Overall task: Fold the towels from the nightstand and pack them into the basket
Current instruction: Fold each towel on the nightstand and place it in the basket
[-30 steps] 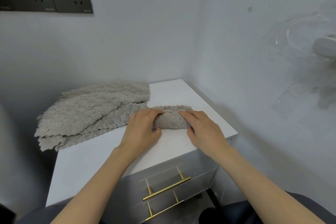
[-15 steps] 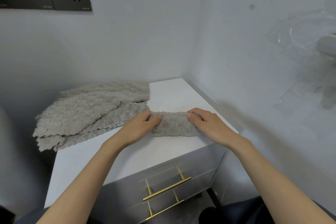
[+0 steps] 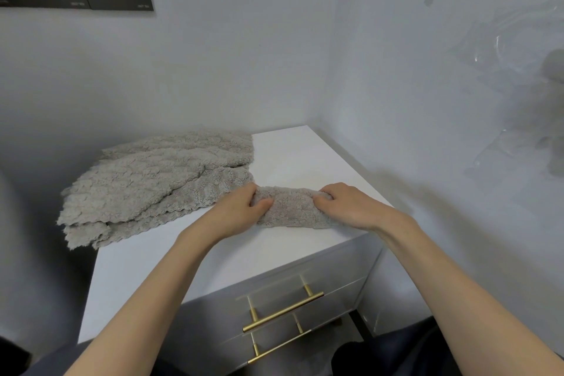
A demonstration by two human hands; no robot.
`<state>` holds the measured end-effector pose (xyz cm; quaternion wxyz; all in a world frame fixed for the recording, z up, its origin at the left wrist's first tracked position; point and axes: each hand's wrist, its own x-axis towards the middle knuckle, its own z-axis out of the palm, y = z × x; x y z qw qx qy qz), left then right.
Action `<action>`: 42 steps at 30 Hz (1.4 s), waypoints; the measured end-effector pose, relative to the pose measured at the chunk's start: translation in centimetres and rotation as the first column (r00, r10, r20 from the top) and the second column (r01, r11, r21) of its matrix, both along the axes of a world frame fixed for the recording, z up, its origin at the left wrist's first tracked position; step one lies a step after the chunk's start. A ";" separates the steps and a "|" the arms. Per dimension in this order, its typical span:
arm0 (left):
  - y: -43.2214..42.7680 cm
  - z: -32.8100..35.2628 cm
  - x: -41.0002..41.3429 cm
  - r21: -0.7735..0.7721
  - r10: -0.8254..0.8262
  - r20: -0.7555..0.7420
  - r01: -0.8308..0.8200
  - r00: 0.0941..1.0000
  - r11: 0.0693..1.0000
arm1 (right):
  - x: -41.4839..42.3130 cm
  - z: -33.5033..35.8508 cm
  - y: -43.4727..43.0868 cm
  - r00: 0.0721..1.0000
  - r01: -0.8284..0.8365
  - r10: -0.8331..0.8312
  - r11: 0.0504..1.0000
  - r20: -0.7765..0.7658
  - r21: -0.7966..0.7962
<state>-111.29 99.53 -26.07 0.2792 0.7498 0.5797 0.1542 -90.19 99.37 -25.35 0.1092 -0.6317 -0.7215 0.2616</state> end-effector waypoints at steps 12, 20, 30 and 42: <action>-0.5 0.3 -0.7 -0.110 -0.046 0.104 0.058 0.994 0.992 | -0.6 -0.4 -0.6 0.987 -0.039 0.039 0.999 0.154 -0.003; -1.6 0.5 -0.6 -0.161 0.062 0.431 0.010 0.900 0.987 | -0.3 1.0 -2.0 0.999 -0.023 0.019 0.996 0.041 0.083; -4.1 5.8 2.4 -0.204 0.113 0.824 0.105 0.556 0.973 | 2.2 7.4 -7.2 0.970 0.043 -0.004 0.987 -0.243 0.155; -10.4 7.8 9.9 -0.058 -0.199 0.632 0.302 0.749 0.952 | 7.0 7.5 -17.2 0.895 0.072 -0.028 0.994 -0.446 0.080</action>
